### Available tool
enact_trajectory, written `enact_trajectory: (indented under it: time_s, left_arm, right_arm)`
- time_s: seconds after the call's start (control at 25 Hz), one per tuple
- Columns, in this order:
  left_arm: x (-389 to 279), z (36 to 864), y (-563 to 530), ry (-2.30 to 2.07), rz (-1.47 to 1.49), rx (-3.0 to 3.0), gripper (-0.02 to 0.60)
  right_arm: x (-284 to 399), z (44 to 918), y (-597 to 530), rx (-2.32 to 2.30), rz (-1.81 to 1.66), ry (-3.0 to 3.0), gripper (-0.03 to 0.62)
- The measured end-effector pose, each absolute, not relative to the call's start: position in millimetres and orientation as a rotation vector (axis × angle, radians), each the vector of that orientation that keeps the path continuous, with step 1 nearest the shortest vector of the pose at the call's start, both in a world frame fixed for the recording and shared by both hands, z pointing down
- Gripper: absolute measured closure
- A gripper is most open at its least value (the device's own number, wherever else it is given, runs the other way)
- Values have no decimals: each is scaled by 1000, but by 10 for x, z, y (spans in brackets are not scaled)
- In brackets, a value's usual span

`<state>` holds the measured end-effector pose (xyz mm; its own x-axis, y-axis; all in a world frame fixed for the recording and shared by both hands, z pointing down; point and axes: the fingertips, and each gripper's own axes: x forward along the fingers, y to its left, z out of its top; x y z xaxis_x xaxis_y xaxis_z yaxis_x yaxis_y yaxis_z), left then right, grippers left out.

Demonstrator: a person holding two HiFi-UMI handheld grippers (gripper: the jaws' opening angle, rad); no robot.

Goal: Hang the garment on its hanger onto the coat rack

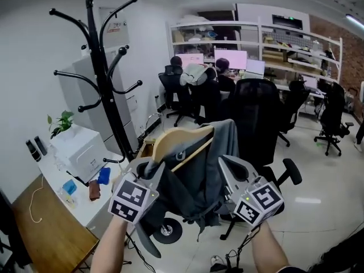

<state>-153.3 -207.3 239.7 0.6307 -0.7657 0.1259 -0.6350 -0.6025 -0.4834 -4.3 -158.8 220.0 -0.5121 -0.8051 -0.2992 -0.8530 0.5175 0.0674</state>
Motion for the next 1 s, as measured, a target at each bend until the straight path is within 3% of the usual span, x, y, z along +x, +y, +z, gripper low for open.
enact_trajectory:
  time_s: [0.28, 1.0]
  left_arm:
    - [-2294, 2255, -2044, 1235, -529, -2384, 561]
    - [-3421, 2138, -2406, 1296, -661, -2318, 561]
  right_arm:
    - [-789, 2122, -1722, -1200, 292, 2608, 590]
    - [-1407, 2278, -1778, -1069, 257, 2697, 590]
